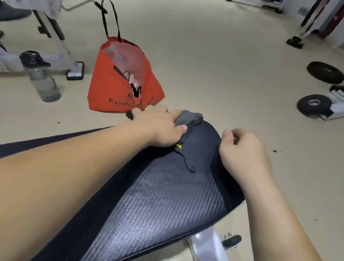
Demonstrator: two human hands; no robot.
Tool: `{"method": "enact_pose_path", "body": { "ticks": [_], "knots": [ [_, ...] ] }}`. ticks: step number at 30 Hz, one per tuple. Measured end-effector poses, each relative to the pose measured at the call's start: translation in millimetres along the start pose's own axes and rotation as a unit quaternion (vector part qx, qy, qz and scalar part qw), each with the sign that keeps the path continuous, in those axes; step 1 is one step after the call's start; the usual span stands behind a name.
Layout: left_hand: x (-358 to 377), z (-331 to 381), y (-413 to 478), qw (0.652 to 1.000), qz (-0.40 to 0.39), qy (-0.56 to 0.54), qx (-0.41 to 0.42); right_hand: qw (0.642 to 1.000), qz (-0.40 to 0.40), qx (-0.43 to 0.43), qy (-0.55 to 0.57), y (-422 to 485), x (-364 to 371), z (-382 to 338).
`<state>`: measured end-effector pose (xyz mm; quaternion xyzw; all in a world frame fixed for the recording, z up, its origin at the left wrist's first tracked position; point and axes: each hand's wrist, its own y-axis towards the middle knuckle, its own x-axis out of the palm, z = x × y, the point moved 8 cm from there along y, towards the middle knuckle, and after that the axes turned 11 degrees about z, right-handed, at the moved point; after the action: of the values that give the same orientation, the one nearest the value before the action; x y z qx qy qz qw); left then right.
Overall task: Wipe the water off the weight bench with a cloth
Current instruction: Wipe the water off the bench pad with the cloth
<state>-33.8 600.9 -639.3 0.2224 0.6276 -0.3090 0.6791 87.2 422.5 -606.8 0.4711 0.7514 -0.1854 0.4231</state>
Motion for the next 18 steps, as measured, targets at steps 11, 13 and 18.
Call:
{"method": "enact_pose_path", "body": {
  "ticks": [11, 13, 18],
  "knots": [
    [30.7, 194.1, -91.5, 0.946, -0.015, 0.055, 0.318, 0.996, 0.072, 0.027, 0.034, -11.7, -62.5, 37.5],
    [37.0, 189.5, -116.1, 0.934, 0.011, 0.088, 0.346, 0.999, 0.036, 0.007, 0.027, -26.5, -55.3, 27.7],
    [28.4, 126.0, -208.1, 0.884, 0.088, 0.151, 0.433, 0.995, -0.01, -0.075, -0.063, -74.1, -36.1, -14.8]
  ]
}}
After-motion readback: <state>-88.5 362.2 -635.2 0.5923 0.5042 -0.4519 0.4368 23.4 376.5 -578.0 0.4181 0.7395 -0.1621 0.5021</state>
